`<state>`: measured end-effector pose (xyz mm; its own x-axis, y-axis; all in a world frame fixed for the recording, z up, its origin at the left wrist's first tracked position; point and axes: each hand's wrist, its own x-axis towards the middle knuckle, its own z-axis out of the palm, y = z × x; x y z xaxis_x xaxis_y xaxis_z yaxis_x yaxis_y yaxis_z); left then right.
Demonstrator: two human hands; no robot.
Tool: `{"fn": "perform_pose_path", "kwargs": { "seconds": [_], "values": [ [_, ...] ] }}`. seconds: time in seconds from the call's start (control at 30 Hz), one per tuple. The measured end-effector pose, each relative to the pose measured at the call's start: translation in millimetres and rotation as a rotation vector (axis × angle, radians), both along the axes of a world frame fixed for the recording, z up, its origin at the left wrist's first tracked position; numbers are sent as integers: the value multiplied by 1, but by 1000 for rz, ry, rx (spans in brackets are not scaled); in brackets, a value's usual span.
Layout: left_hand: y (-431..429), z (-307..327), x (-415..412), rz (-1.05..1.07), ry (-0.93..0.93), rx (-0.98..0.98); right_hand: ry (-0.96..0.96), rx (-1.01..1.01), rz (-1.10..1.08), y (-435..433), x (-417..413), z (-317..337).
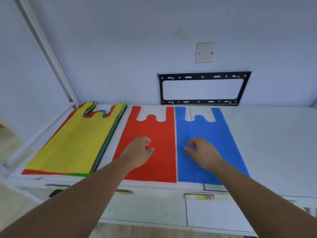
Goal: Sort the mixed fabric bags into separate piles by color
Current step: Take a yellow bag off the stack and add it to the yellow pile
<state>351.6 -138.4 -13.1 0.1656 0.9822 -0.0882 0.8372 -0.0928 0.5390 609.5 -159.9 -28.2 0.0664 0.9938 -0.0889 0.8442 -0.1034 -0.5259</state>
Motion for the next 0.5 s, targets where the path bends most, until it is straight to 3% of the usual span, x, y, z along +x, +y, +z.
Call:
{"fn": "perform_pose_path", "kwargs": {
  "seconds": [0.3, 0.5],
  "values": [
    [11, -1, -193, -16, -4, 39, 244, 98, 111, 12, -210, 0],
    [10, -13, -294, -154, 63, -69, 734, -171, -116, 1, -333, -1]
  ]
}}
